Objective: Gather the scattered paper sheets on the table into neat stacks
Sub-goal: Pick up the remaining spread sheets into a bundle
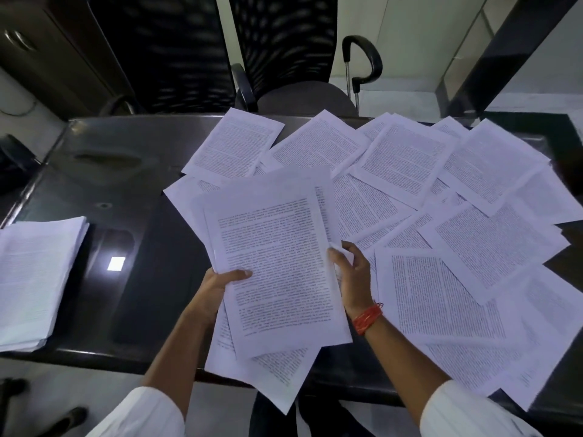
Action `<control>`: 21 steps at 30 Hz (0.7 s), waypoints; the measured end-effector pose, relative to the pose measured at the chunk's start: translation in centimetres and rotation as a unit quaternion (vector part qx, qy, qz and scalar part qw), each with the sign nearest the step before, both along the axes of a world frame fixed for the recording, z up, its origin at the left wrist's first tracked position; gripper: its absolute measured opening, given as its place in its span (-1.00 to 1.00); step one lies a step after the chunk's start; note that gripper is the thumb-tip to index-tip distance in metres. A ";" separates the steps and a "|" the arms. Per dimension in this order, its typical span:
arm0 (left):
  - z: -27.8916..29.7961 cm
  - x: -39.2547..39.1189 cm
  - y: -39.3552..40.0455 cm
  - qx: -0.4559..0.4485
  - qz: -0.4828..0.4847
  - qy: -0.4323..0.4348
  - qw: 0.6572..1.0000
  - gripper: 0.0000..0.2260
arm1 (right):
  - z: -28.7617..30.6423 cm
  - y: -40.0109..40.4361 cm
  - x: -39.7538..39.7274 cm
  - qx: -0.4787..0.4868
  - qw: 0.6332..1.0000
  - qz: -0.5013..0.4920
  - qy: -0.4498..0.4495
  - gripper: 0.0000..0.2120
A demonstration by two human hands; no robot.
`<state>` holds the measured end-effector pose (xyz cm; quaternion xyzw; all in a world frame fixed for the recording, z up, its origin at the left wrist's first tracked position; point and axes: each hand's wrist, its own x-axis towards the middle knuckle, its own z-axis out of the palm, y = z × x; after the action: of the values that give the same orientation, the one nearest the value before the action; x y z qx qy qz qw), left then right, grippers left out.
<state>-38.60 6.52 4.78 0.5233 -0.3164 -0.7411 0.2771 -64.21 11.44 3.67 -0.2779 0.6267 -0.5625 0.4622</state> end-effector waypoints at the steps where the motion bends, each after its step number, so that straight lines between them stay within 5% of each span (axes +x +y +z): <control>1: 0.3 -0.1 0.0 -0.009 -0.001 0.010 1.000 -0.29 | 0.3 0.2 -0.5 -0.009 0.999 0.022 0.041 -0.93; 6: 1.2 -0.6 0.3 -0.072 -0.039 -0.004 0.997 -0.55 | 2.4 0.6 -3.6 -0.038 0.970 0.089 0.223 -0.79; 13: 1.2 -0.9 0.8 -0.070 -0.052 -0.020 0.996 -0.42 | 3.6 -1.2 -6.4 0.038 0.922 0.131 0.363 -0.81; 18: -0.2 -0.9 1.2 -0.045 -0.035 -0.017 0.998 -0.42 | 3.2 -0.2 -7.1 0.108 0.948 0.227 0.194 -0.75; 21: -0.9 -0.7 1.5 -0.041 -0.020 -0.012 0.999 -0.58 | 3.3 -0.3 -7.4 0.075 0.980 0.162 0.094 -0.81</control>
<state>-39.33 8.03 3.84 0.5140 -0.3606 -0.7263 0.2798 -71.65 11.14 6.99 -0.3918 0.6543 -0.4034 0.5056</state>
